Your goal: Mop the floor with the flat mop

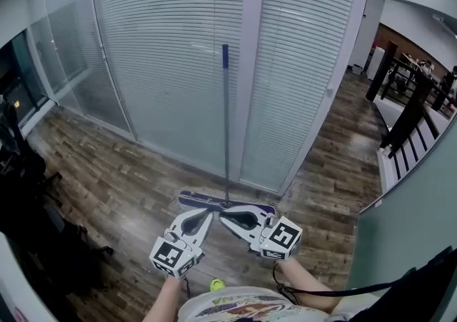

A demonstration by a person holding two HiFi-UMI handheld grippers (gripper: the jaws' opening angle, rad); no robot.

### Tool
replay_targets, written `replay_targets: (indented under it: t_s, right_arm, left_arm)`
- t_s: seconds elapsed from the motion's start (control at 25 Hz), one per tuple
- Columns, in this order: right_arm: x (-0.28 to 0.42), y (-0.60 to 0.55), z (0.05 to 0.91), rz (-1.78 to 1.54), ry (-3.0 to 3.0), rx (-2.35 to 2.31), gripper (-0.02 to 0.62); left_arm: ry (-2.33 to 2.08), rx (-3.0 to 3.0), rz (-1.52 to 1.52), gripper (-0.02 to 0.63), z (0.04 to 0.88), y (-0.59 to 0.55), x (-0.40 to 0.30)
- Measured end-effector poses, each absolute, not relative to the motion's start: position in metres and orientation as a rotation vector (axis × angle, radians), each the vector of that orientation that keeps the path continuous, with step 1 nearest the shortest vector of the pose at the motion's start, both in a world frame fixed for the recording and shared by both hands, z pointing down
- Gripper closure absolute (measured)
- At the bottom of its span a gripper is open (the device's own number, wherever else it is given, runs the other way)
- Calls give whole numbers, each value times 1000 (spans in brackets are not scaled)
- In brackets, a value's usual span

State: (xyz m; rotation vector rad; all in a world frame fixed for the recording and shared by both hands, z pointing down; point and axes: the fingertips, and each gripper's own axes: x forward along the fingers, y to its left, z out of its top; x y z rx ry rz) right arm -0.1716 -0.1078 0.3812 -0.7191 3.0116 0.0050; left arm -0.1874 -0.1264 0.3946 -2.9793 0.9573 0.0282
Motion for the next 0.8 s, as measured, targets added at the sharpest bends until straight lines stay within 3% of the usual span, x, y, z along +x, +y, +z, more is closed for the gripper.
replay_targets:
  t_s: [0.36, 0.8]
  right_arm:
    - [-206, -160, 393, 29, 2993, -876, 564]
    - [-178, -247, 393, -29, 2934, -1046, 563]
  left_arm:
    - [924, -2978, 65, 594, 400, -174, -219]
    - [908, -3004, 47, 594, 406, -246, -205]
